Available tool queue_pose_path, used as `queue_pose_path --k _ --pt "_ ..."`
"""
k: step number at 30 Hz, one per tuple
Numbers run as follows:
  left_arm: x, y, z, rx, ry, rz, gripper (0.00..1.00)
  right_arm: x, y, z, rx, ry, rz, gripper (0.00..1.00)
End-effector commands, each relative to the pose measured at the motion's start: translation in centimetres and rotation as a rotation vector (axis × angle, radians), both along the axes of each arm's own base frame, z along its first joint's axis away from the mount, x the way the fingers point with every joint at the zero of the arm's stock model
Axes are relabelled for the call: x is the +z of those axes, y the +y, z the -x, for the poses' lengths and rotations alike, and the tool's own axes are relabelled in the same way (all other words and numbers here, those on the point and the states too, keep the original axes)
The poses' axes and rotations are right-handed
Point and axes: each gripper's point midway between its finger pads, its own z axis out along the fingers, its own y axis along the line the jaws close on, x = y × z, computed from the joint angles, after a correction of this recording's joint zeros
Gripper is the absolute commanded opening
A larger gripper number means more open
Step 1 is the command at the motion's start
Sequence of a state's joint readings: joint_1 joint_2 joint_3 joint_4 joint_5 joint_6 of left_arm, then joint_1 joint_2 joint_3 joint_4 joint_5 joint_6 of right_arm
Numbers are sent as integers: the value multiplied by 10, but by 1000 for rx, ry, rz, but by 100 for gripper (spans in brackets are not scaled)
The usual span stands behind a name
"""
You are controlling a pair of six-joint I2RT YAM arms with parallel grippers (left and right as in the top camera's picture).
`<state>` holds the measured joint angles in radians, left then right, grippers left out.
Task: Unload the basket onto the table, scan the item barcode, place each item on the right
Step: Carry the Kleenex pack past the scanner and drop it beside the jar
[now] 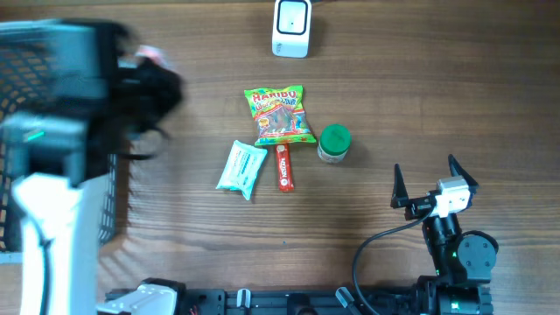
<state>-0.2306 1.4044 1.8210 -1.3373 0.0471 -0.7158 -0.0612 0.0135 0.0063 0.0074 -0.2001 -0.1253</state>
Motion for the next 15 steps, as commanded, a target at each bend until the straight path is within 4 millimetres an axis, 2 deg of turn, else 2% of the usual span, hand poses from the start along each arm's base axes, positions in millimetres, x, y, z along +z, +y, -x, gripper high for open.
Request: queue_pose_path --k 1,4,7,15 --pt "-68 -51 7 -101 169 -136 32 2 -1 0 -9 -11 6 100" --pt "-113 -93 16 -223 250 -189 32 2 -1 0 -8 -11 6 100" --pt "-159 -132 28 -268 328 -214 33 2 -1 0 -9 -11 6 100" --pt "-234 -201 48 -356 413 -266 34 2 -1 0 -8 -11 6 100"
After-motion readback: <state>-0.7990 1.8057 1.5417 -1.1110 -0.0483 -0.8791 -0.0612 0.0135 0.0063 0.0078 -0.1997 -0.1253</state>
